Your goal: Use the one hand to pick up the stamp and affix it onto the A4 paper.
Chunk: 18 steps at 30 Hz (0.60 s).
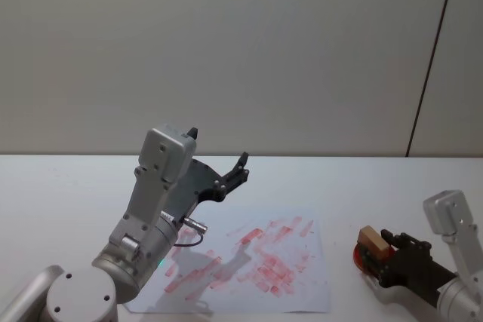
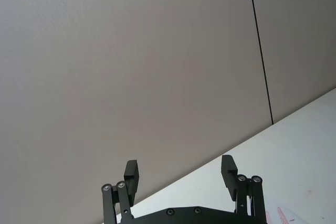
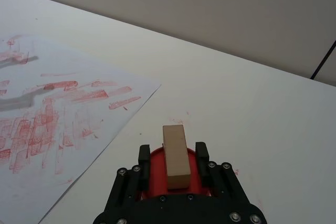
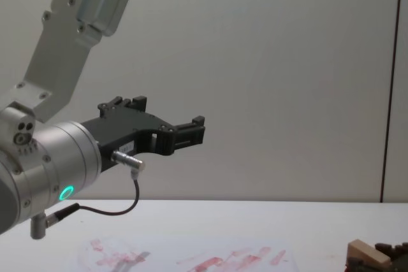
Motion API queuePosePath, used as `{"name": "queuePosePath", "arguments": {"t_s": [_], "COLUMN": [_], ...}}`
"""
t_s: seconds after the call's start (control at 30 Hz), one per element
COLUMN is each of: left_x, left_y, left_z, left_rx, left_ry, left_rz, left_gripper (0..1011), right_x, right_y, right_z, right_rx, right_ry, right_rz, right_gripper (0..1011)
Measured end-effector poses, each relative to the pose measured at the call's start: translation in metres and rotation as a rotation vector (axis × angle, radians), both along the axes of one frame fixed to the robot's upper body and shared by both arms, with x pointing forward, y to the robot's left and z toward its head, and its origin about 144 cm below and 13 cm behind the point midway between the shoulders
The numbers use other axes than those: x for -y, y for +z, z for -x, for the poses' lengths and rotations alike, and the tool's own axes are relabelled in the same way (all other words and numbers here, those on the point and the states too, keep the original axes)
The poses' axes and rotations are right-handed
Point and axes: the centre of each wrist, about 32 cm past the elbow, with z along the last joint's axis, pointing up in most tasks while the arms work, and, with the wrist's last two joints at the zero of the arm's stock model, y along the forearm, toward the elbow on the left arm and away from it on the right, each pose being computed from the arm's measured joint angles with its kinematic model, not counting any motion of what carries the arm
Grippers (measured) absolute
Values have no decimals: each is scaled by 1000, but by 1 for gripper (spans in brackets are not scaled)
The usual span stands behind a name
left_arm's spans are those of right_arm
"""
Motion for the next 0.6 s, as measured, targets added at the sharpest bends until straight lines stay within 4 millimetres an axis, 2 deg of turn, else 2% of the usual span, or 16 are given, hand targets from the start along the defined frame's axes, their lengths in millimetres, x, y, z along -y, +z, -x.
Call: {"name": "queuePosePath", "arguments": {"t_s": [0.17, 0.2, 0.23, 0.33, 0.4, 0.6], "left_x": [0, 0, 0, 0, 0, 0], "left_y": [0, 0, 0, 0, 0, 0], "left_z": [0, 0, 0, 0, 0, 0], "left_rx": [0, 0, 0, 0, 0, 0], "left_ry": [0, 0, 0, 0, 0, 0], "left_rz": [0, 0, 0, 0, 0, 0], "left_gripper": [1003, 1003, 1003, 1002, 1002, 1002], "right_x": [1, 1, 1, 1, 1, 2], "right_y": [-2, -2, -2, -3, -3, -2], "right_z": [0, -1, -1, -1, -1, -1], "right_rx": [-2, -1, 0, 5, 11, 47], "right_ry": [-4, -6, -6, -9, -10, -6], "right_rz": [2, 2, 2, 4, 4, 9], "right_gripper": [418, 418, 349, 250, 216, 216]}}
